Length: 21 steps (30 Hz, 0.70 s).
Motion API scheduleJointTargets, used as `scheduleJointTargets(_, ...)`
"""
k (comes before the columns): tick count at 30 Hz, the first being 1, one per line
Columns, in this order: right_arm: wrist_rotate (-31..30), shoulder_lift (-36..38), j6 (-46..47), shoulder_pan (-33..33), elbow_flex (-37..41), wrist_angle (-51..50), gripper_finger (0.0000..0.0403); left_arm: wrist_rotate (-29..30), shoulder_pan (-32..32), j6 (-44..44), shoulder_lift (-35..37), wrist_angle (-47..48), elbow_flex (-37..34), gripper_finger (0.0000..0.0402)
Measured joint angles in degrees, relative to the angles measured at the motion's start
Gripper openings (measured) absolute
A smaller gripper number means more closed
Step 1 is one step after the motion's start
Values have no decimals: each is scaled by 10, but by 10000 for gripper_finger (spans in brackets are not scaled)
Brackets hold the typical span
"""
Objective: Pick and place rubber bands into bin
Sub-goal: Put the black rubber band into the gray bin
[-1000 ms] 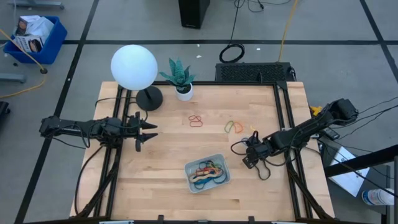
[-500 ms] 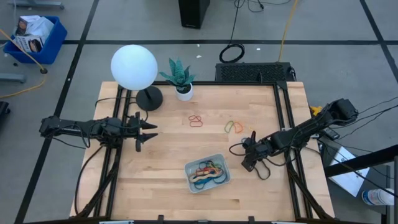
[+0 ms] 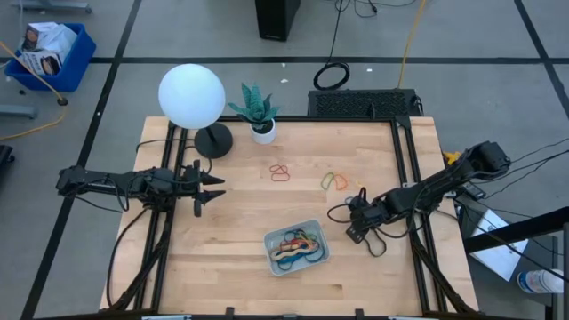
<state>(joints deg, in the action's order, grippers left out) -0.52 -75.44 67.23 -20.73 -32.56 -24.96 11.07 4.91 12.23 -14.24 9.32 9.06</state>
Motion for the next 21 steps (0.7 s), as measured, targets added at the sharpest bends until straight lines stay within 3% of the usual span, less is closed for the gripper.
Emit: scheduleJointTargets(21,-24,-3,-10,0,1,6,7,0,0,0,0,0,0,189)
